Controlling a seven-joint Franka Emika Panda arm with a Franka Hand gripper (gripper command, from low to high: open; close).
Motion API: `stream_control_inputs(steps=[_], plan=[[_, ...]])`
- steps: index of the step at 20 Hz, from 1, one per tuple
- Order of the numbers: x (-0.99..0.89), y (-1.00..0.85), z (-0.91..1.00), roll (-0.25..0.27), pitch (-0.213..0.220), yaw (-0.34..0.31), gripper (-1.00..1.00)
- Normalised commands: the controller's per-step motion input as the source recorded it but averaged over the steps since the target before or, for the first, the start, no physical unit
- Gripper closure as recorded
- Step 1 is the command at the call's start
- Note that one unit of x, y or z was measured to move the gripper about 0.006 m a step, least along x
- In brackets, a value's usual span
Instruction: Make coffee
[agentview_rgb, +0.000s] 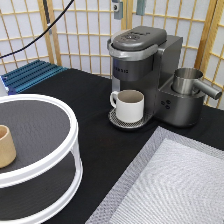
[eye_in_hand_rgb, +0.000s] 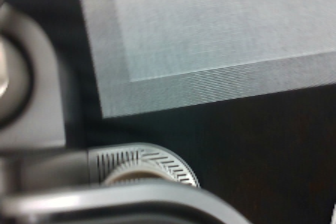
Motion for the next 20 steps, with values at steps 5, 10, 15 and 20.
stream_control_inputs(steps=[5,10,15,20], plan=[[0.04,-0.46,0.00,0.118,0.078,0.223,-1.00],[0.01,-0.28,-0.23,0.070,-0.012,0.010,-1.00],[-0.01,0.17,-0.24,-0.013,-0.006,0.000,-1.00],[-0.26,0.32,-0.06,-0.040,-0.003,0.021,-1.00]])
